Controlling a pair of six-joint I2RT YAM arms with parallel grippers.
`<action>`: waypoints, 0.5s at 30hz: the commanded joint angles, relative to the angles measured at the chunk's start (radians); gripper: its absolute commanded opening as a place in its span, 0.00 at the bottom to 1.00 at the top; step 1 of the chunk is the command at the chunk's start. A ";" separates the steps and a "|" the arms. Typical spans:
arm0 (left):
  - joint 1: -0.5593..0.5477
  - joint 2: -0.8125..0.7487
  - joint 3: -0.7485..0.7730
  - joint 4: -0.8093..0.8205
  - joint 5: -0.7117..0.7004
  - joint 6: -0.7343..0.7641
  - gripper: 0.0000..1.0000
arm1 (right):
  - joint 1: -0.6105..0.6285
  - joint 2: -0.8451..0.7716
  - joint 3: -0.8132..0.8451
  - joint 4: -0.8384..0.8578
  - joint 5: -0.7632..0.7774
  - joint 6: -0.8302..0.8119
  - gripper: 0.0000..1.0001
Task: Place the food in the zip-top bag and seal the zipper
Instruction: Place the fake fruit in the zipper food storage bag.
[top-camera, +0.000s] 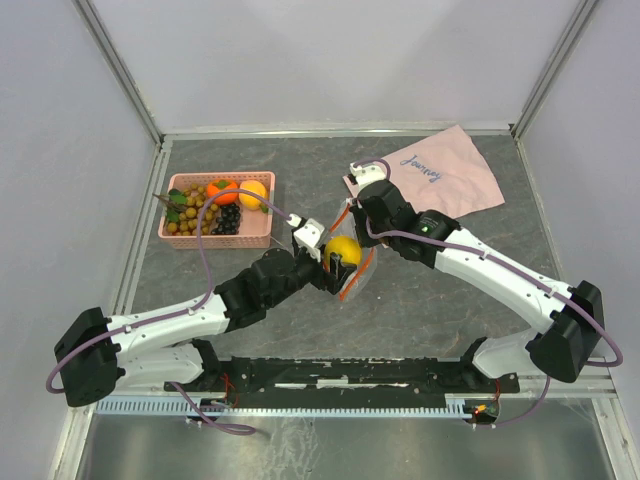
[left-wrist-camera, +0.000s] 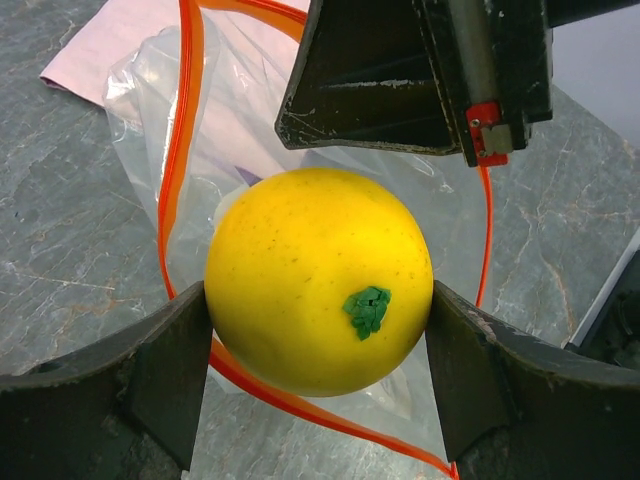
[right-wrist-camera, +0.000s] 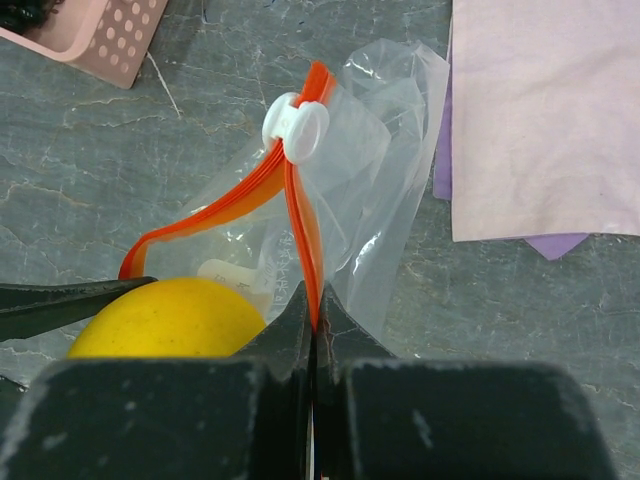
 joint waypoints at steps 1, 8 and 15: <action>-0.002 -0.013 0.059 -0.027 0.009 -0.062 0.77 | 0.005 -0.036 -0.007 0.058 -0.003 0.029 0.02; -0.001 -0.011 0.095 -0.110 0.036 -0.100 0.92 | 0.004 -0.049 -0.017 0.078 0.028 0.042 0.02; -0.001 -0.028 0.121 -0.165 0.043 -0.143 1.00 | 0.002 -0.045 -0.019 0.081 0.036 0.047 0.02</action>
